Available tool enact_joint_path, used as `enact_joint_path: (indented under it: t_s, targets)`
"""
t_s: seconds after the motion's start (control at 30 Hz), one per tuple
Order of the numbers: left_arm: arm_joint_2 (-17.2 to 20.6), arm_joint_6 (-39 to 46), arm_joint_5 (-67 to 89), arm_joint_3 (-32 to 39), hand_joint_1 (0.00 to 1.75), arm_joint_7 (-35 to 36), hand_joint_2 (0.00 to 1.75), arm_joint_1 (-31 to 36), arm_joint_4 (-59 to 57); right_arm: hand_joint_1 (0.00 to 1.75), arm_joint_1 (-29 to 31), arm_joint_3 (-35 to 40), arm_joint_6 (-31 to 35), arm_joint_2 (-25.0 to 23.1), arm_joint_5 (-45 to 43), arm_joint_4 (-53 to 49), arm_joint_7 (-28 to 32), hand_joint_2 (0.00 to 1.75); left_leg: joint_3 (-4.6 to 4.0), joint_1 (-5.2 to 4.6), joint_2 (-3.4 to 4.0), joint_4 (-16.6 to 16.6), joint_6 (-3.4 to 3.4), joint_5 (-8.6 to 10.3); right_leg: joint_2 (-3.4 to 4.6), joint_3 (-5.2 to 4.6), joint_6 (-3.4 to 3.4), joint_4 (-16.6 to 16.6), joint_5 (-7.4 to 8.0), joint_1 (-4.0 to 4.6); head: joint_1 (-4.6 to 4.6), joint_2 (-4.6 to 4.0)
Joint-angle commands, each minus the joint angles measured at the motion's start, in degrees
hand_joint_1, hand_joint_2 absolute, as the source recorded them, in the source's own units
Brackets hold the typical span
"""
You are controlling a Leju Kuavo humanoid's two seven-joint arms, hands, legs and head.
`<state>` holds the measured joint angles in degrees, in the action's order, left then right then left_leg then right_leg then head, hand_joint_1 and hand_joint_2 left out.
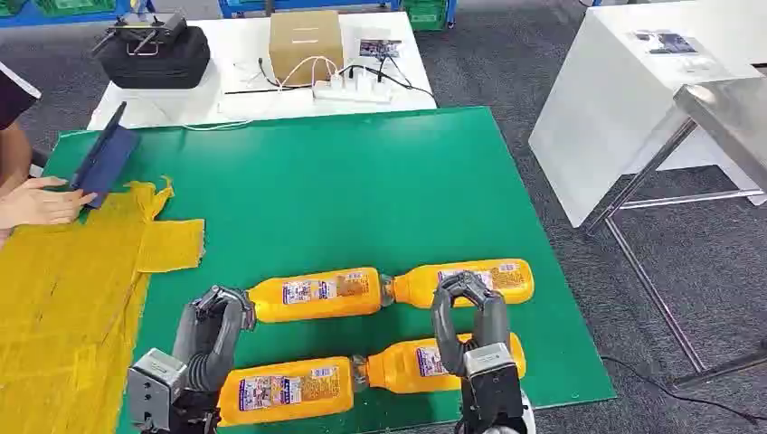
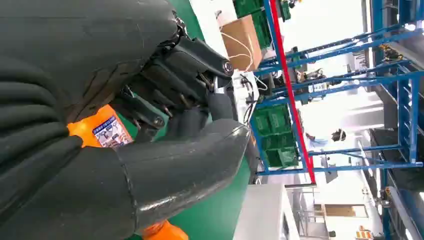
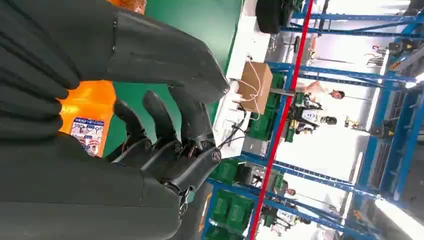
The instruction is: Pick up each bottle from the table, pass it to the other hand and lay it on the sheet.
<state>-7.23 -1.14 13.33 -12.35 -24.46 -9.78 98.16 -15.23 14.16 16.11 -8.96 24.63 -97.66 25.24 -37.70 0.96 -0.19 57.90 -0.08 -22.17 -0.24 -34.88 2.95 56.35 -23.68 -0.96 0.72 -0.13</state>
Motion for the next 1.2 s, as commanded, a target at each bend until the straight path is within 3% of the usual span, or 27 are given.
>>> enact_joint_path:
  t_s: [0.03, 0.07, 0.27, 0.43, 0.47, 0.5, 0.53, 0.57, 0.67, 0.7, 0.73, 0.77, 1.0, 1.07, 1.1, 1.2]
  targets:
    - [-4.8, 17.6, -2.9, -2.5, 1.75, -5.2, 1.75, 5.0, -24.6, 1.54, 13.8, 4.0, 3.7, -4.5, -11.6, 33.4, -2.6, 1.75, 0.17, 0.00, 0.03, 0.0, 0.03, -0.05, 0.03, 0.16, -0.08, 0.0, -0.04, 0.01, 0.00, 0.00]
    - [-4.5, 18.1, -3.3, -2.8, 1.75, -5.4, 1.75, 5.1, -24.6, 1.48, 14.1, 4.5, 4.6, -4.3, -11.5, 33.7, -2.4, 1.75, 0.30, 0.00, 0.04, 0.0, 0.04, -0.10, 0.03, 0.30, -0.12, -0.1, -0.09, 0.02, 0.00, 0.00]
    - [-4.5, 18.1, -3.3, -2.8, 1.75, -5.4, 1.75, 5.1, -24.6, 1.75, 14.1, 4.5, 4.6, -4.3, -11.5, 33.7, -2.4, 1.75, 0.31, -0.02, 0.04, 0.0, 0.04, -0.11, 0.03, 0.30, -0.12, 0.0, -0.10, 0.01, 0.00, 0.00]
    - [-4.2, 18.3, -3.4, -2.7, 1.75, -5.5, 1.75, 5.0, -24.2, 1.75, 14.3, 4.7, 5.0, -4.2, -11.3, 33.5, -2.4, 1.75, 0.82, -0.01, 0.26, -0.5, 0.04, 0.04, 0.26, 0.78, -0.15, -0.5, 0.14, 0.02, 0.00, 0.00]
    - [-3.1, 19.1, -3.4, -2.7, 1.75, -5.3, 1.75, 4.8, -22.3, 1.66, 14.4, 5.5, 5.5, -3.3, -11.5, 31.7, -3.1, 1.75, 0.68, 0.02, 0.30, -0.4, 0.01, 0.00, 0.28, 0.62, -0.13, -0.4, 0.12, 0.05, -0.02, 0.00]
    - [-2.7, 19.4, -3.3, -2.6, 0.00, -4.7, 1.75, 4.7, -21.3, 0.00, 14.4, 5.8, 6.0, -2.8, -11.1, 30.6, -4.0, 0.00, 0.45, -0.02, 0.26, -0.2, 0.01, -0.01, 0.15, 0.35, -0.13, -0.2, 0.09, 0.01, -0.02, 0.00]
    - [-1.0, 18.8, -3.3, -1.0, 0.00, -2.7, 1.75, 5.0, -18.7, 0.00, 16.1, 8.7, 10.9, -0.5, -1.6, 27.1, -0.9, 0.00, 0.53, -0.01, 0.30, -0.2, 0.02, -0.02, 0.17, 0.40, -0.22, -0.2, 0.08, 0.02, -0.02, 0.00]
    - [-0.2, 15.2, -4.0, 1.5, 0.00, -0.7, 1.75, 5.4, -16.5, 0.00, 17.3, 8.2, 9.6, 0.3, 2.1, 23.4, -5.7, 0.00, 0.29, -0.02, 0.20, -0.1, 0.04, 0.04, 0.07, 0.19, -0.22, -0.1, 0.05, 0.01, -0.02, 0.00]
    - [-1.4, 10.9, -2.8, 6.3, 0.00, 1.1, 1.75, 5.7, -14.7, 0.00, 18.5, 6.9, 6.3, 0.6, 7.0, 21.2, -7.8, 0.00, 0.25, -0.05, 0.30, 0.0, 0.14, 0.07, 0.20, 0.17, -0.17, 0.1, 0.07, -0.02, 0.00, 0.00]
    - [-1.4, 11.0, -2.3, 6.4, 0.00, 1.0, 0.00, 5.8, -14.6, 0.00, 18.5, 6.9, 6.1, 0.5, 7.1, 21.3, -7.7, 0.00, 0.11, 0.02, 0.21, 0.0, 0.12, 0.12, 0.13, 0.10, -0.12, 0.0, 0.12, 0.04, 0.00, 0.00]
    - [-1.6, 11.1, -2.0, 6.8, 0.00, 1.0, 0.00, 5.8, -14.6, 0.00, 18.8, 7.0, 5.9, 0.6, 7.6, 21.7, -7.7, 0.00, 0.14, 0.01, 0.20, 0.0, 0.12, 0.11, 0.11, 0.12, -0.14, 0.0, 0.13, 0.03, 0.00, 0.00]
    - [-1.7, 11.3, -1.4, 7.0, 0.00, 1.0, 0.00, 5.8, -14.3, 0.00, 19.1, 7.2, 6.7, 0.3, 9.0, 22.2, -8.1, 1.75, 0.27, -0.02, 0.19, -0.1, 0.13, 0.08, 0.10, 0.22, -0.17, 0.0, 0.08, 0.01, 0.00, 0.00]
    - [-2.3, 12.0, 2.2, 6.7, 0.00, 1.4, 0.00, 5.6, -13.5, 0.00, 21.1, 8.7, 9.2, 0.4, 16.9, 24.6, -11.8, 1.75, 0.19, 0.01, 0.13, 0.0, 0.13, 0.09, 0.04, 0.19, -0.14, 0.0, 0.08, 0.03, 0.00, 0.00]
    - [-2.4, 11.2, 2.9, 6.7, 0.00, 2.1, 0.00, 5.8, -13.3, 0.00, 23.3, 11.6, 10.6, 1.7, 28.0, 26.7, -15.7, 1.75, 0.26, -0.02, 0.11, 0.0, 0.14, 0.07, 0.02, 0.27, -0.16, 0.0, 0.04, 0.00, 0.00, 0.00]
    - [-2.4, 10.8, 3.1, 6.7, 0.00, 2.3, 1.75, 6.1, -13.3, 0.00, 24.7, 13.2, 10.2, 2.4, 33.9, 28.2, -18.2, 1.75, 0.22, 0.00, 0.15, 0.0, 0.14, 0.08, 0.06, 0.22, -0.16, 0.0, 0.07, 0.03, 0.00, 0.00]
    - [-2.7, 9.3, 3.2, 6.9, 0.00, 2.8, 1.75, 7.7, -13.5, 0.00, 29.9, 18.6, 5.1, 4.0, 42.0, 34.1, -21.5, 1.75, 0.32, 0.00, 0.20, 0.0, 0.14, 0.06, 0.12, 0.30, -0.19, 0.0, 0.07, 0.03, -0.02, 0.00]
